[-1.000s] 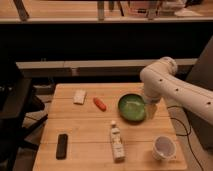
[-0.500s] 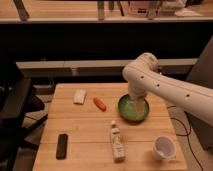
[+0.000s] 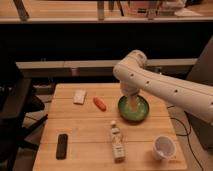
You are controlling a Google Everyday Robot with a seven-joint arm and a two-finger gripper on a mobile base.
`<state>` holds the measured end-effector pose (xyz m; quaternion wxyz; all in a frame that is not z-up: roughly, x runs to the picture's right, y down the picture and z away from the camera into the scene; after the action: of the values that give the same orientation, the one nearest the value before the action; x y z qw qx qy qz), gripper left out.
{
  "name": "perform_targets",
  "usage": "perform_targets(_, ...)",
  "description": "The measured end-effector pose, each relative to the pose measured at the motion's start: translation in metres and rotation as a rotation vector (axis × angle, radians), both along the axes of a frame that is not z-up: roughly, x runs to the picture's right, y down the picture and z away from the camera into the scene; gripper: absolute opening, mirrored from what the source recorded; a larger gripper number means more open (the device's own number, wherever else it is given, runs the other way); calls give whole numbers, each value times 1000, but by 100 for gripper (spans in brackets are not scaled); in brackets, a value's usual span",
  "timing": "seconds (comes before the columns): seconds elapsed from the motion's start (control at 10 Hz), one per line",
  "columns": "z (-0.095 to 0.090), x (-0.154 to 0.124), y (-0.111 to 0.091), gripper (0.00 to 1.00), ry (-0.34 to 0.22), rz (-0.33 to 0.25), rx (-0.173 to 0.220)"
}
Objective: Drag the pepper across the table
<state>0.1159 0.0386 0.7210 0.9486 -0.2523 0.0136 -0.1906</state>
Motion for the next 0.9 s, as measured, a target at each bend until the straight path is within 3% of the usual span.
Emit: perform_targets(0.9,16,-30,-16,80,-99,-130,12)
